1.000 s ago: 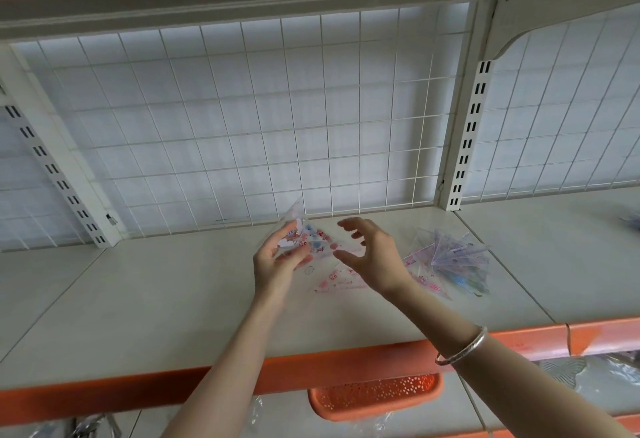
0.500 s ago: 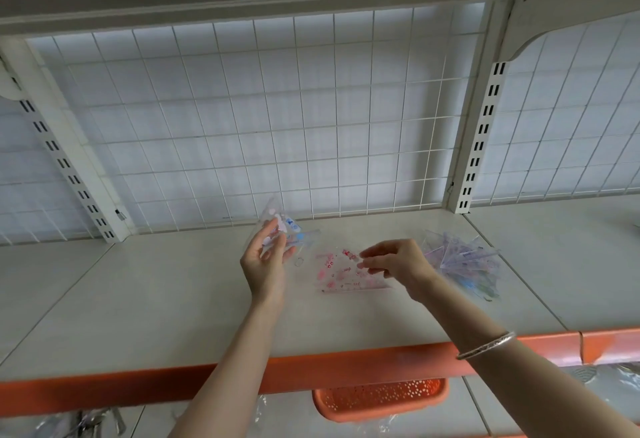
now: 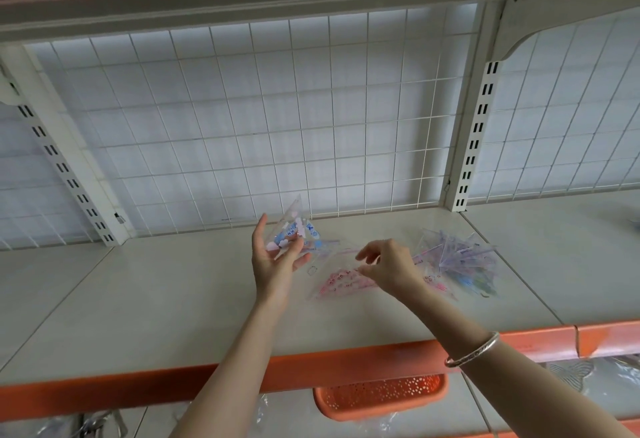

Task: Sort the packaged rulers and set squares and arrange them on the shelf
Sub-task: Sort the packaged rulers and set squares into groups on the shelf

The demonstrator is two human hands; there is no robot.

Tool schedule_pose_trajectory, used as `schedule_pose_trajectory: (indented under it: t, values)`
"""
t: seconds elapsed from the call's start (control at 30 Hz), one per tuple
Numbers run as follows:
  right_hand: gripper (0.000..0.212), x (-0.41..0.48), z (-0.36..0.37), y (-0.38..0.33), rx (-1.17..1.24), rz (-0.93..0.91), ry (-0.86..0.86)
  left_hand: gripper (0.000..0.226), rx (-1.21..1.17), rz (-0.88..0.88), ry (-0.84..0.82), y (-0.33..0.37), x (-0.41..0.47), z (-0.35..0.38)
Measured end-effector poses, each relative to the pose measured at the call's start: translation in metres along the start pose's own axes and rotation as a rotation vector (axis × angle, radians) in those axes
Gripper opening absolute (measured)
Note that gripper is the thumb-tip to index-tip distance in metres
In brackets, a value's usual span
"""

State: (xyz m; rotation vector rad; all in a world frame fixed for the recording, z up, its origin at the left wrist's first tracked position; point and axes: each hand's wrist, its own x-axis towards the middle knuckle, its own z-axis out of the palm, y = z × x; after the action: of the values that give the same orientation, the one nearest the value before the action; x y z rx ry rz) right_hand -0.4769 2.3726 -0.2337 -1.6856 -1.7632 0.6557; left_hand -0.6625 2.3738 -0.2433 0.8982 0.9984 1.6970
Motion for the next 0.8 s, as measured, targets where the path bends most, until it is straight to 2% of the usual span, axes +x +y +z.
schedule_pose_trajectory:
  t: [0.07, 0.2, 0.3, 0.6, 0.7, 0.8]
  values:
    - [0.018, 0.001, 0.001, -0.008, 0.236, 0.030, 0.001, 0.070, -0.016, -0.026, -0.016, 0.000, 0.000, 0.001]
    - [0.014, 0.003, 0.002, -0.027, 0.707, 0.121, -0.106, 0.053, -0.050, -0.075, -0.064, 0.002, -0.001, 0.003]
    - [0.006, 0.005, 0.002, -0.031, 0.801, 0.135, -0.098, 0.048, -0.089, -0.095, -0.077, 0.002, -0.001, 0.004]
    - [0.011, 0.013, 0.000, -0.020, 0.959, 0.245, 0.055, 0.039, -0.139, -0.073, 0.078, -0.004, 0.008, 0.000]
    - [0.012, 0.018, -0.006, -0.015, 1.144, 0.270, 0.142, 0.039, -0.130, -0.086, 0.137, -0.006, 0.012, -0.002]
    - [0.012, 0.023, -0.011, -0.011, 1.347, 0.264, 0.103, 0.042, -0.107, -0.099, 0.121, -0.007, 0.012, 0.000]
